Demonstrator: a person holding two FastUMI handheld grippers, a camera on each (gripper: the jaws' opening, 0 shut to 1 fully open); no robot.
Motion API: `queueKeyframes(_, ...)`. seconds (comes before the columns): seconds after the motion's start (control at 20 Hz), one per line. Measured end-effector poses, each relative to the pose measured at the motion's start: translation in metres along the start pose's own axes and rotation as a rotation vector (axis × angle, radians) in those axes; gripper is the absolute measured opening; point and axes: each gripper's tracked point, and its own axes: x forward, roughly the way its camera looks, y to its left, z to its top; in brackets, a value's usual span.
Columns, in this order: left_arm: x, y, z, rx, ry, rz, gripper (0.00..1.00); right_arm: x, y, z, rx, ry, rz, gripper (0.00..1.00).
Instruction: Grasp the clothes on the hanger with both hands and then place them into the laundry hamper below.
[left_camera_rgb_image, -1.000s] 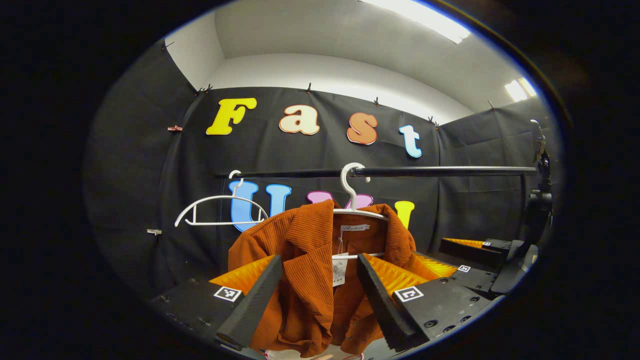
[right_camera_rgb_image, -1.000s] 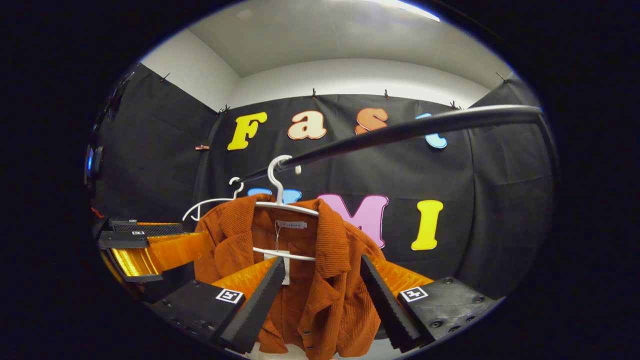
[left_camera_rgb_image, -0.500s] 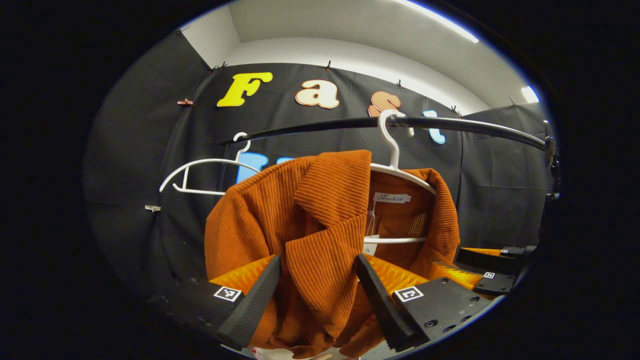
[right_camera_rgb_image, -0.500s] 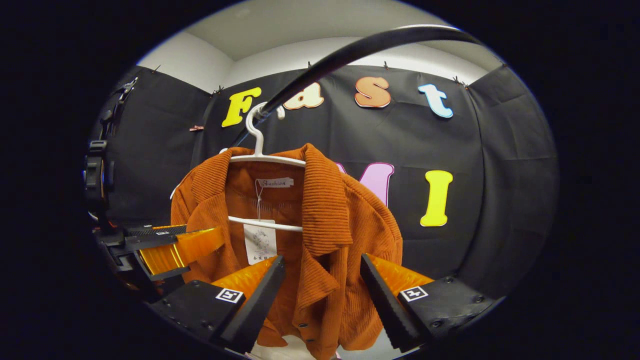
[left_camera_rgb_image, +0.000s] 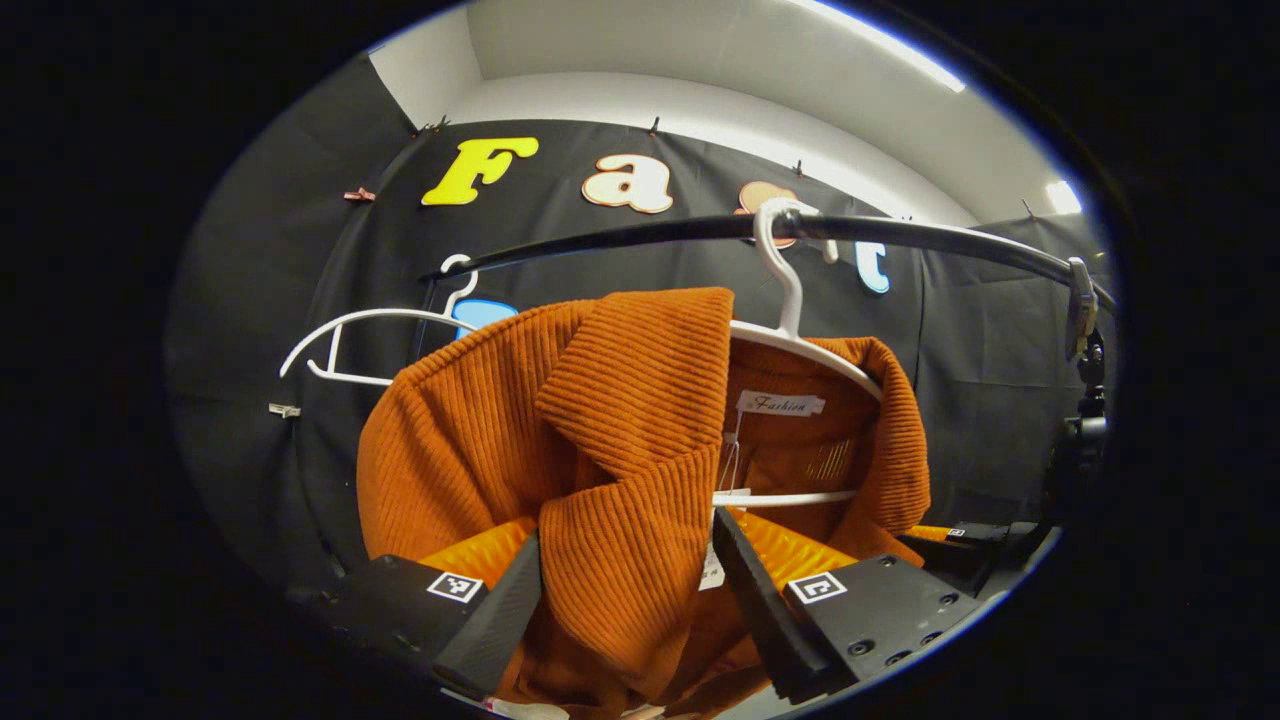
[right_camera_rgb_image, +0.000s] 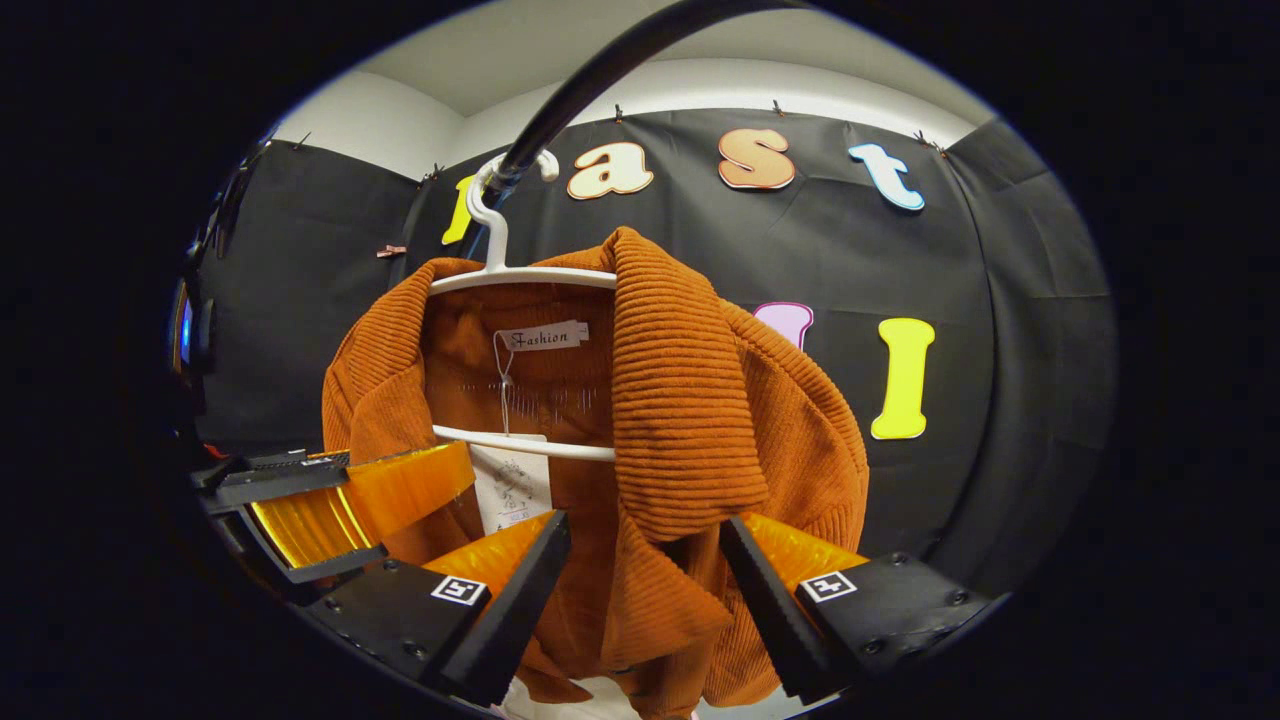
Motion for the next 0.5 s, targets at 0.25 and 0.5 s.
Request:
queueKeyframes(0.25, 0.012, 0.032, 0.001, -0.040, 0.002, 0.082, 0.32, 0.019, -0.029, 0.003, -0.050, -0.002, -0.036, 0.43)
queueKeyframes(0.5, 0.001, 0.046, 0.016, -0.003, -0.010, 0.140, 0.10, 0.010, -0.073, 0.020, -0.017, -0.045, -0.076, 0.19)
